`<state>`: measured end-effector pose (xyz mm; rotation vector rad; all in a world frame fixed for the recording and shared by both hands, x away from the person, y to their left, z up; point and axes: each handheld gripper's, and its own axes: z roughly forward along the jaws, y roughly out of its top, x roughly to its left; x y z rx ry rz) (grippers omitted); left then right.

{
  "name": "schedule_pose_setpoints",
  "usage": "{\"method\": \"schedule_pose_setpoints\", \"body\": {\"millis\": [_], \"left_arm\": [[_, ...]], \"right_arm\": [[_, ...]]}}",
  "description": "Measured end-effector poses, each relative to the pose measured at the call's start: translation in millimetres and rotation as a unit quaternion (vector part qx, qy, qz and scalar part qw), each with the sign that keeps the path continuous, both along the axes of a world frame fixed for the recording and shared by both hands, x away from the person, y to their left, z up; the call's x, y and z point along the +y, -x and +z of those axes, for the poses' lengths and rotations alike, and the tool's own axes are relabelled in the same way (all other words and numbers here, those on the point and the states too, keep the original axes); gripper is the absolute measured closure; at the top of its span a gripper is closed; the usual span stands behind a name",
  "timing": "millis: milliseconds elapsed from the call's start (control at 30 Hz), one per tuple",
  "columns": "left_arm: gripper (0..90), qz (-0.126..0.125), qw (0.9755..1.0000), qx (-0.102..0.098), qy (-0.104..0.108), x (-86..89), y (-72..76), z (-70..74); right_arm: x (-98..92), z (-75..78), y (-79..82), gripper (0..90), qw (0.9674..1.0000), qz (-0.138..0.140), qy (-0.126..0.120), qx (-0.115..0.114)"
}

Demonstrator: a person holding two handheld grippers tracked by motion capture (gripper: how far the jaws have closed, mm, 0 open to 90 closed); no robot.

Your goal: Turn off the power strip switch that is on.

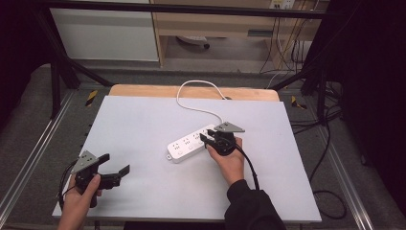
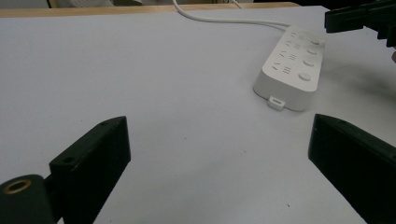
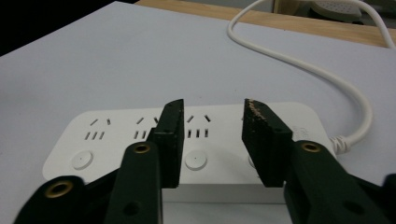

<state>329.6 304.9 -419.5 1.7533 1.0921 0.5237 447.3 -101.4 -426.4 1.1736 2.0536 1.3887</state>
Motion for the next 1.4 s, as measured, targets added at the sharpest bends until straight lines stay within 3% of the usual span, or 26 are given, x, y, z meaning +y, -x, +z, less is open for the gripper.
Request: {"method": "schedule_pose_setpoints", "body": {"millis": [67, 200, 500, 767, 1033, 1400], "left_arm": [[5.4, 0.0, 1.0, 0.0, 0.0, -0.1, -0.1, -0.1], [5.4, 0.0, 1.0, 0.0, -0.001, -0.3, 0.0, 0.0], [5.4, 0.0, 1.0, 0.0, -0.002, -0.4, -0.3, -0.3], [5.4, -0.002, 1.0, 0.002, -0.003, -2.0, -0.4, -0.7], [5.4, -0.002, 1.0, 0.003, -0.006, -2.9, 1.0, -0.5], [5.4, -0.001, 1.0, 0.003, -0.003, -2.3, 0.6, -0.7]], "right_arm": [[-1.3, 1.1, -0.2, 42.4, 0.9999, -0.009, -0.007, -0.003], [-4.9, 2.9, -1.3, 29.4, 0.9997, -0.003, -0.022, -0.011], [-16.6, 11.2, 5.4, 16.3, 0.9996, 0.009, -0.015, 0.023], [-33.0, 18.4, 19.2, 4.3, 0.9994, 0.01, -0.018, 0.027], [-59.6, 33.4, 37.8, 2.6, 0.9997, 0.01, -0.02, -0.011], [-100.0, 38.9, 64.9, 3.1, 0.9992, -0.017, -0.019, -0.031]]}}
